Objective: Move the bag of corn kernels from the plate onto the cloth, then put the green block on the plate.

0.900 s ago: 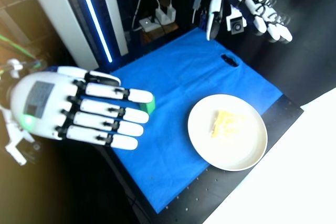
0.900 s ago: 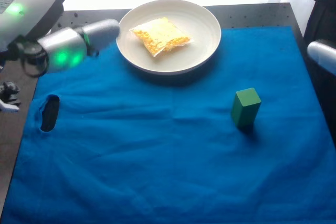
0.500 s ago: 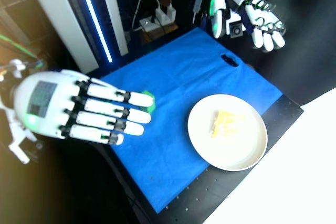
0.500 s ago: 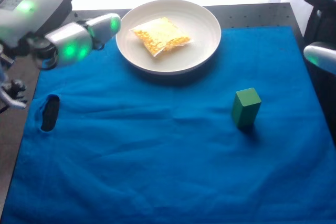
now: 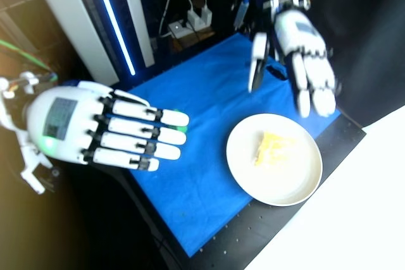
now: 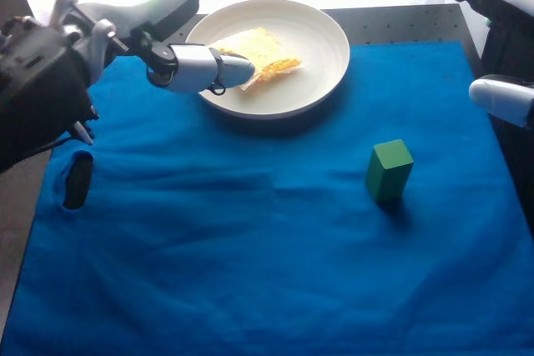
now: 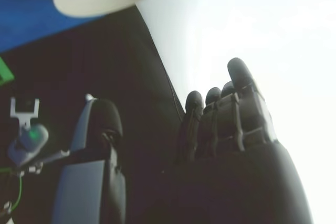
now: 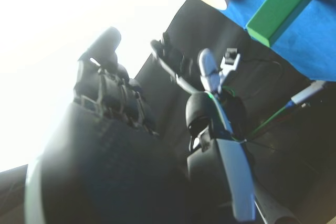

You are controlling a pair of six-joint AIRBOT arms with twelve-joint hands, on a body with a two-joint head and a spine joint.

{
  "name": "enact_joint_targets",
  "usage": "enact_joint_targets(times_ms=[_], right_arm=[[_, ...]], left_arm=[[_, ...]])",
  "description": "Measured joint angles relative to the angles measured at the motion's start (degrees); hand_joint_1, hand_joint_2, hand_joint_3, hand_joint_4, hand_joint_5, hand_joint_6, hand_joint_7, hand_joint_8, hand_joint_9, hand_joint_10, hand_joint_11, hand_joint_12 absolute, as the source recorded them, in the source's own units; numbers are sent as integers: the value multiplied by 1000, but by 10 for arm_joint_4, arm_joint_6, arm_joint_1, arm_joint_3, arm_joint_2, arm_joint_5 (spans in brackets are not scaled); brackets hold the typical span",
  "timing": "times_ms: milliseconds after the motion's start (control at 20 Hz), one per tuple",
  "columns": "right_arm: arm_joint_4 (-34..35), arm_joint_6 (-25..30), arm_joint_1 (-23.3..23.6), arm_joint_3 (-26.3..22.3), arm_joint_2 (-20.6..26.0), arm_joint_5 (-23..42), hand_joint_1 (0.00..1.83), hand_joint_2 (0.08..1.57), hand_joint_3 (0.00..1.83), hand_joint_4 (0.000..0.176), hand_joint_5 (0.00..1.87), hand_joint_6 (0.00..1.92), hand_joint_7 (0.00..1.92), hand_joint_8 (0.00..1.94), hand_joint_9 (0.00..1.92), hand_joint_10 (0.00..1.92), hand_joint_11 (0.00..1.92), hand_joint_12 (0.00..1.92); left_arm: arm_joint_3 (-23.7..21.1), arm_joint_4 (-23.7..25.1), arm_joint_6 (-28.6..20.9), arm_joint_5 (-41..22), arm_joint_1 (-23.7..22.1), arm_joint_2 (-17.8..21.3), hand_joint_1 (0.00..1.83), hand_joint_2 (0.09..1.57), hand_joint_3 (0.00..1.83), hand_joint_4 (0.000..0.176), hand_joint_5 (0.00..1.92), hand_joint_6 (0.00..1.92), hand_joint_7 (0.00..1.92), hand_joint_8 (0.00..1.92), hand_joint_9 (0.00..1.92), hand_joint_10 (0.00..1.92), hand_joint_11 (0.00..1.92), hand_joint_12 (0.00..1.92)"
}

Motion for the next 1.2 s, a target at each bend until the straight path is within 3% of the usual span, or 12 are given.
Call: enact_joint_targets(times_ms=[150,300,400,500,550,650,700,750,900,950,1050,1200], right_arm=[[0,0,0,0,-3,0,471,1432,1,0,0,0,0,0,1,122,0,1488],[0,0,-4,0,-5,0,485,1445,4,0,0,0,0,0,0,127,0,1528],[0,0,-4,0,-5,-1,477,1450,3,0,0,0,0,0,0,177,0,1587],[0,0,-4,0,-5,0,548,1446,0,0,0,0,28,10,0,235,0,1636],[0,0,-4,0,-5,0,535,1442,0,0,0,0,34,11,0,277,0,1593],[0,0,-4,0,-5,0,526,1431,0,0,0,0,36,11,0,283,0,1581],[-1,0,-6,0,-5,1,554,1435,0,0,0,0,38,10,0,307,0,1605],[-1,0,-6,0,-5,0,537,1434,0,0,0,0,34,7,0,320,0,1653],[1,0,-7,0,-5,0,554,1434,0,0,0,0,17,3,0,250,0,1659],[1,0,-7,0,-5,0,537,1434,0,0,0,0,26,7,0,277,0,1631],[0,0,-7,0,-5,0,543,1432,0,0,0,0,22,4,0,232,0,1636],[0,0,-7,0,-5,0,570,1435,1,0,0,0,0,0,0,133,0,1588]], left_arm=[[59,-36,40,71,-26,-51,643,1072,0,7,0,0,72,7,79,26,0,992],[81,-81,87,110,-32,-88,671,1035,0,0,0,0,97,1,91,23,0,1027],[101,-96,89,128,-32,-102,681,1015,0,0,0,0,9,12,5,4,0,579],[120,-145,138,137,-32,-109,746,1004,0,0,0,0,0,0,0,0,0,60],[127,-176,176,142,-32,-111,745,996,0,0,0,0,7,7,6,2,0,222],[144,-197,190,148,-32,-122,772,1011,3,0,41,11,93,9,78,41,0,993],[146,-198,190,149,-32,-126,799,1041,3,0,110,18,219,5,124,202,0,1384],[146,-198,190,151,-32,-127,825,1067,2,0,240,34,380,17,144,498,0,1588],[144,-198,189,150,-32,-130,928,1208,13,0,521,105,657,73,334,825,0,1721],[142,-198,189,142,-32,-129,979,1251,18,0,570,129,709,100,455,897,200,1688],[133,-195,189,131,-32,-122,1017,1284,3,0,582,213,716,245,563,992,443,1602],[129,-191,189,125,-32,-118,1058,1280,0,0,550,367,586,629,587,1117,517,1647]])
